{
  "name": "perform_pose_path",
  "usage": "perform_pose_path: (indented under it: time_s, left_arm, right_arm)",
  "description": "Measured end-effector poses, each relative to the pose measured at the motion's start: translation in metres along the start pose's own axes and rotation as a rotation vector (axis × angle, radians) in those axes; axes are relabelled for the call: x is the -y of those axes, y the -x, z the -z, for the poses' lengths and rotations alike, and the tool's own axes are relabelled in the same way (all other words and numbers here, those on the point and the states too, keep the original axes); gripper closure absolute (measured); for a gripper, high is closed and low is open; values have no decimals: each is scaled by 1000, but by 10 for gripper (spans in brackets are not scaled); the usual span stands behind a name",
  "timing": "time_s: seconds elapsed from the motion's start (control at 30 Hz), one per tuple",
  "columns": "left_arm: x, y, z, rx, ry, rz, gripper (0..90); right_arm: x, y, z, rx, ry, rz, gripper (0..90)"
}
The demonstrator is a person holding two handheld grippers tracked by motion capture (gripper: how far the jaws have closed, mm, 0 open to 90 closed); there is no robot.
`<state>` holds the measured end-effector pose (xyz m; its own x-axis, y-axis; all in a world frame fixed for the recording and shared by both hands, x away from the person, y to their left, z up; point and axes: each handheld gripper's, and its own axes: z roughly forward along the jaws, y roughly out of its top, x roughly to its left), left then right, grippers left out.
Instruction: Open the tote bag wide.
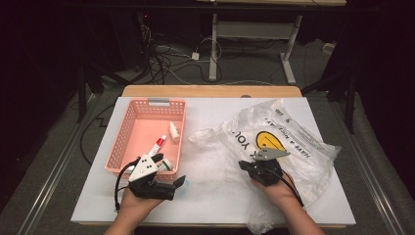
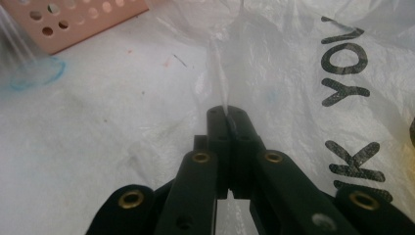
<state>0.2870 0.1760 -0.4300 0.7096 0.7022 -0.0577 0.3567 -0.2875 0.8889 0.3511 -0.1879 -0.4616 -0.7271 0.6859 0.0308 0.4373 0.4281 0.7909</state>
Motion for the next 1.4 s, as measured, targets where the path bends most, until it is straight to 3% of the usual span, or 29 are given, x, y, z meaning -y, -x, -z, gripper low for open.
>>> perform_pose_path:
  time_s: [0.2, 0.37, 0.47, 0.87, 1.27, 1.4]
  left_arm:
    - [1, -1, 2, -10, 2, 2, 0]
    - [1, -1, 1, -11, 4, -5, 0]
    - [3, 0, -1, -14, -5, -4, 0]
    - [7, 4, 4, -46, -10, 9, 0]
    - [15, 4, 13, -68, -6, 32, 0]
    - [17, 3, 15, -73, -5, 38, 0]
  right_arm:
    - [-10, 3, -5, -8, 29, -8, 900]
    - [-9, -1, 1, -11, 90, -7, 900]
    - [-9, 0, 4, -5, 98, 6, 900]
    - [-15, 15, 31, -11, 191, 6, 900]
    - [-32, 18, 58, 7, 309, 17, 900]
    - [-37, 19, 62, 9, 345, 0, 900]
